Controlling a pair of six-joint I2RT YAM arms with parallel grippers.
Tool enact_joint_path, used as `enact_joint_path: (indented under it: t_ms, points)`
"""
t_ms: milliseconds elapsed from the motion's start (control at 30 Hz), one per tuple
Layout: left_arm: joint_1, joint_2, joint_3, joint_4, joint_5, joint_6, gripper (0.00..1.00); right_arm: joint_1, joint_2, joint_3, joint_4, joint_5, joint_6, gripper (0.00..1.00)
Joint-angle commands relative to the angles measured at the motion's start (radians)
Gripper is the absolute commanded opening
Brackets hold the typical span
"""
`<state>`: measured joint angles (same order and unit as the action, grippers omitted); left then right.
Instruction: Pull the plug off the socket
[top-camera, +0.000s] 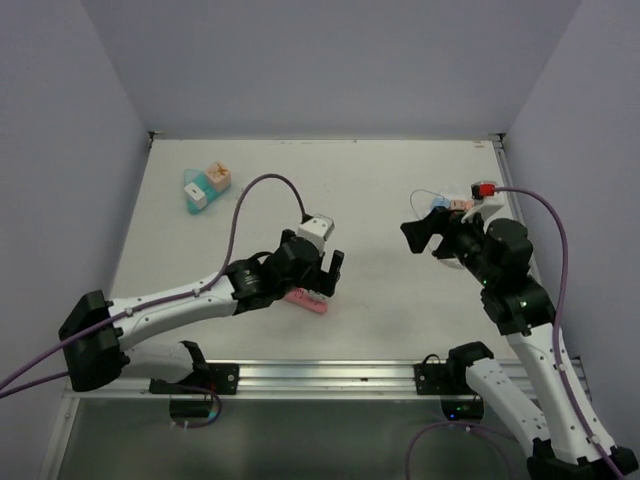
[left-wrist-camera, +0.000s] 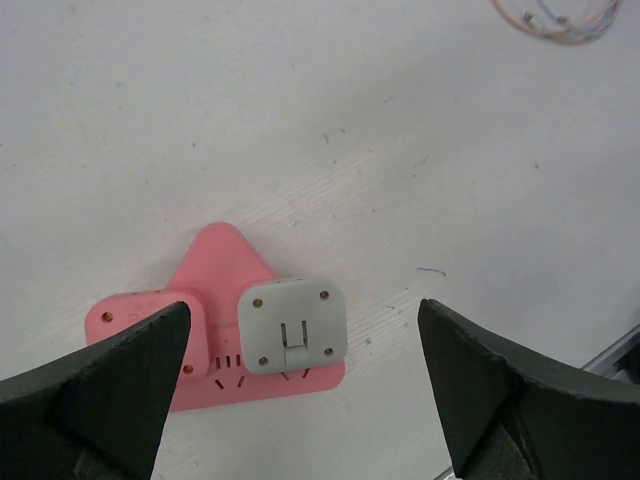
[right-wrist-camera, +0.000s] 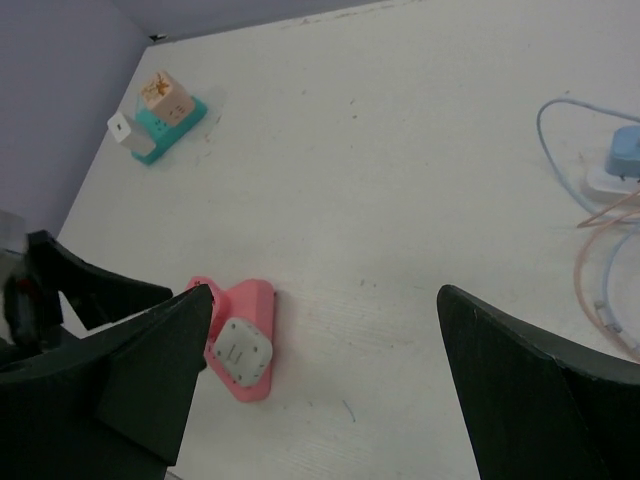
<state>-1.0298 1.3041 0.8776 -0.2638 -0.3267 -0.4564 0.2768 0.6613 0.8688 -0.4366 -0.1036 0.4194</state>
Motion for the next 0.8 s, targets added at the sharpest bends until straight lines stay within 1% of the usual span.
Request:
enact_joint_path:
  t_ms: [0,67,100,133,167,200,233,300,333,367,433,467,567,600,633,667,700,767]
  points:
    - [0.000,-0.112,0.032,-0.026,-0.101,-0.155,1.00,0.005,0.069,-0.022,0.065,-0.155,0.022,0.99]
    - [0.002,-0.160,0.005,-0.078,-0.141,-0.218,1.00,0.004,0.151,-0.024,0.078,-0.235,0.044,0.99]
    - [0.004,-0.170,-0.005,-0.119,-0.150,-0.282,1.00,0.005,0.181,-0.024,0.087,-0.263,0.054,0.99]
    - [0.008,-0.181,-0.024,-0.138,-0.155,-0.309,1.00,0.013,0.245,-0.034,0.102,-0.290,0.067,0.99]
    - [0.025,-0.184,-0.038,-0.152,-0.155,-0.330,1.00,0.019,0.274,-0.040,0.143,-0.338,0.094,0.99]
    - [0.036,-0.186,-0.054,-0.176,-0.155,-0.371,1.00,0.028,0.309,-0.047,0.166,-0.350,0.107,0.99]
    - [0.051,-0.187,-0.086,-0.187,-0.140,-0.390,1.00,0.065,0.364,-0.056,0.186,-0.354,0.117,0.99]
    - [0.117,-0.192,-0.127,-0.180,-0.095,-0.416,0.99,0.111,0.428,-0.056,0.245,-0.329,0.130,0.99]
    - [0.143,-0.209,-0.175,-0.164,-0.053,-0.418,0.98,0.154,0.454,-0.050,0.260,-0.318,0.130,0.99]
    - [0.186,-0.218,-0.198,-0.147,-0.038,-0.419,0.97,0.173,0.521,-0.045,0.288,-0.314,0.131,0.99]
    - [0.206,-0.244,-0.244,-0.117,-0.026,-0.430,0.91,0.205,0.589,-0.030,0.314,-0.324,0.143,0.99]
    - [0.212,-0.250,-0.253,-0.114,-0.025,-0.433,0.90,0.213,0.648,-0.028,0.362,-0.344,0.159,0.99]
    - [0.214,-0.259,-0.278,-0.103,-0.028,-0.435,0.85,0.240,0.739,-0.019,0.462,-0.393,0.182,0.98]
    - [0.212,-0.261,-0.288,-0.094,-0.028,-0.433,0.84,0.249,0.800,-0.013,0.476,-0.396,0.180,0.97]
    - [0.215,-0.261,-0.296,-0.086,-0.014,-0.429,0.82,0.266,0.829,0.007,0.481,-0.398,0.173,0.91]
    - [0.214,-0.259,-0.302,-0.078,-0.005,-0.427,0.82,0.272,0.865,0.022,0.478,-0.403,0.168,0.89]
    - [0.215,-0.255,-0.310,-0.065,0.005,-0.426,0.81,0.285,0.923,0.035,0.480,-0.415,0.164,0.83]
    - [0.217,-0.249,-0.319,-0.052,0.024,-0.424,0.80,0.295,0.978,0.062,0.504,-0.442,0.159,0.79]
